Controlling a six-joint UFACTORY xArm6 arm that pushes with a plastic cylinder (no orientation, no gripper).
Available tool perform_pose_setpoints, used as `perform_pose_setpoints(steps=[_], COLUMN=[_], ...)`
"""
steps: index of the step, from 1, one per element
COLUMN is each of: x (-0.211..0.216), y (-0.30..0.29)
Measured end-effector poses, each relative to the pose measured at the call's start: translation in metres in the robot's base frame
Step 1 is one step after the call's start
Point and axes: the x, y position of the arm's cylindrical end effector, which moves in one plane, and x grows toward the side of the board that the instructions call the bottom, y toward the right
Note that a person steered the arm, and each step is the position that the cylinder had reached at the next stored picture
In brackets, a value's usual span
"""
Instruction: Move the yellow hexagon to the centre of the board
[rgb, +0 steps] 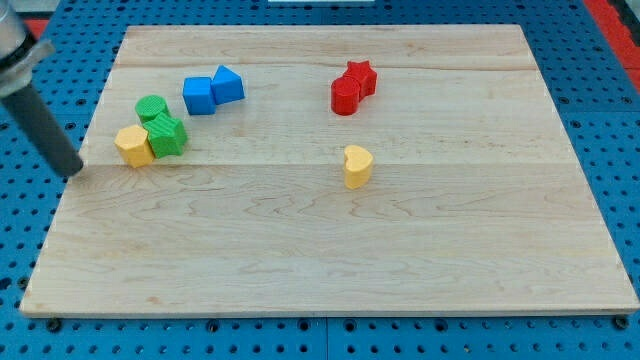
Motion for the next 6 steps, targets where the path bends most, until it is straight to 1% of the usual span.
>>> perform_pose_setpoints(steps=[1,2,3,4,5,6], x=[-0.037,-0.031,-0.021,0.011,0.044,0.066], y=[-0.01,0.028,0.1,0.109,0.079,0.08])
